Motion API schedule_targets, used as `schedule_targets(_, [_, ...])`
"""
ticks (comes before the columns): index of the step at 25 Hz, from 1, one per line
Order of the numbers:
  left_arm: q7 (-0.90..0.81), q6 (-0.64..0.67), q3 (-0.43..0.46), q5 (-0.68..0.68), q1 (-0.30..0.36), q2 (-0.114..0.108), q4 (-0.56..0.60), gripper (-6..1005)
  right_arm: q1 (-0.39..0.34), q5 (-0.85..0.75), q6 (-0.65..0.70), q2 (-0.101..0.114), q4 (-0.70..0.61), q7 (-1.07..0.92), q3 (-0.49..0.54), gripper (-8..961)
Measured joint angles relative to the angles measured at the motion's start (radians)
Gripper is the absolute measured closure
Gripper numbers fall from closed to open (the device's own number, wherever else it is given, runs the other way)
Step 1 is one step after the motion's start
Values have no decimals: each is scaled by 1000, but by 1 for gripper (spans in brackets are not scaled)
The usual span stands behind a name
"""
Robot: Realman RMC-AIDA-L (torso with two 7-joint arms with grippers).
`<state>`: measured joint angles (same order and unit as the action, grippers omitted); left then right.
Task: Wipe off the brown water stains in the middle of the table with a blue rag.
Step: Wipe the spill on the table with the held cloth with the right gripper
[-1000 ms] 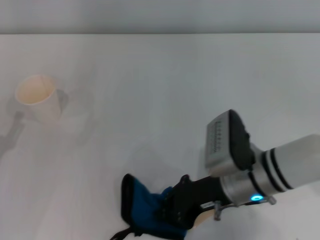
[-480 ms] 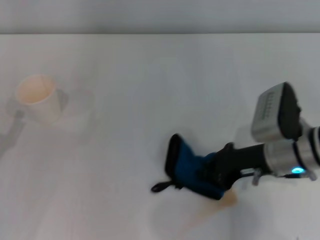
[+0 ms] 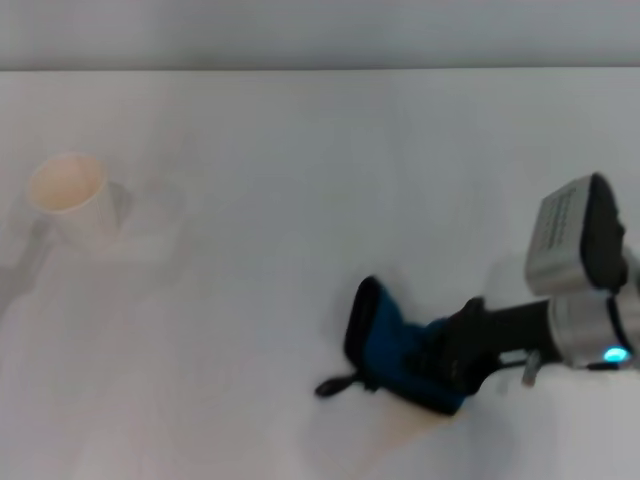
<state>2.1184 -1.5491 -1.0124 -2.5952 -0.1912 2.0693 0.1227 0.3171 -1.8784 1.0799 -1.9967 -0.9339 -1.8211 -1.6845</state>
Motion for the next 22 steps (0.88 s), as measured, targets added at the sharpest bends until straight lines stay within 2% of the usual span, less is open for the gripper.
schedule_targets(6, [-12,0,1,0,-4,0,2,126,-12,77,32,-4,-15,-2,-142,863])
schedule_targets(10, [-15,1,4,0,-2,-1,15,126,-17,83,71,-5,-26,-4,-161,863])
schedule_targets(17, [-23,1,14,0,-2,-2,16,126,-32,54,113,-2,-60,0,-88,872])
schedule_targets(22, [-24,2,15,0,-2,-3,15,126,-57,-29,104,0,-109,14,10,871])
